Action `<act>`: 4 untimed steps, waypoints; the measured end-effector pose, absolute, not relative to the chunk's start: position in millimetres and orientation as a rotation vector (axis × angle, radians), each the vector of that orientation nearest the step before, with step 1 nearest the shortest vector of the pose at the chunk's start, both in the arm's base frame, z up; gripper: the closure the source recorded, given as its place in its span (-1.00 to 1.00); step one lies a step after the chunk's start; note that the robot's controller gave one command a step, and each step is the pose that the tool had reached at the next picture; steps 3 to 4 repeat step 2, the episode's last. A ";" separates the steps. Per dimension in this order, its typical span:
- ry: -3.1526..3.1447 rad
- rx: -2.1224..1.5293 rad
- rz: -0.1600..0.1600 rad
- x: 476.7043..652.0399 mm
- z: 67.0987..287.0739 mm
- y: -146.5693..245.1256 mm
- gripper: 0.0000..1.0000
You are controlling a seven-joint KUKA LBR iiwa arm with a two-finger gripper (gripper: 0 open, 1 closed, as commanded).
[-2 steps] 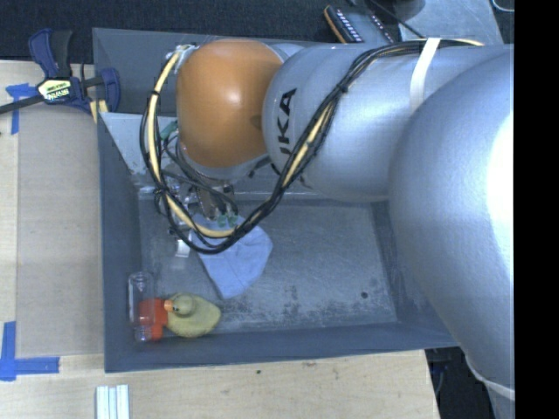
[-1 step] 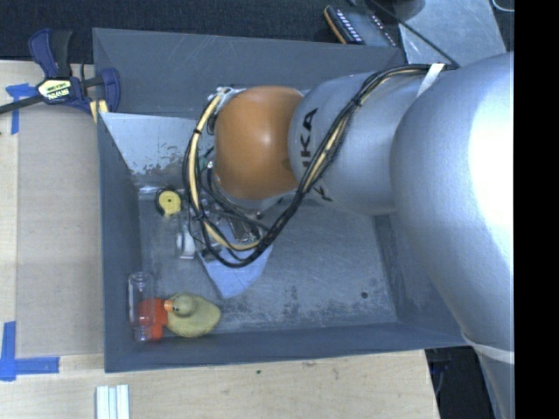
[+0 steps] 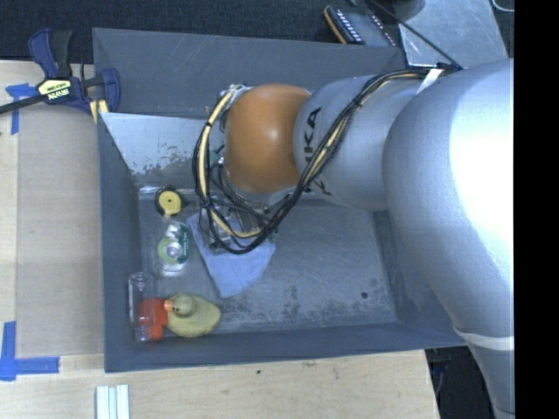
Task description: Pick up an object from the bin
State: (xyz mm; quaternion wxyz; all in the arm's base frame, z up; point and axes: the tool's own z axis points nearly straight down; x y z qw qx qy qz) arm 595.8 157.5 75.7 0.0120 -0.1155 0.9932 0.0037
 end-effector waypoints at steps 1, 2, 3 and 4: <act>3.098 -0.360 0.012 595.4 75.3 157.5 -1.00; 3.096 -0.359 0.012 596.4 76.4 157.5 1.00; 3.096 -0.359 0.012 596.4 76.4 157.5 1.00; 3.096 -0.359 0.012 596.4 76.4 157.5 1.00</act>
Offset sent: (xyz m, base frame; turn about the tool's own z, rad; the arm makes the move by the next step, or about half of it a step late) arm 0.0000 0.0000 0.0000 0.0000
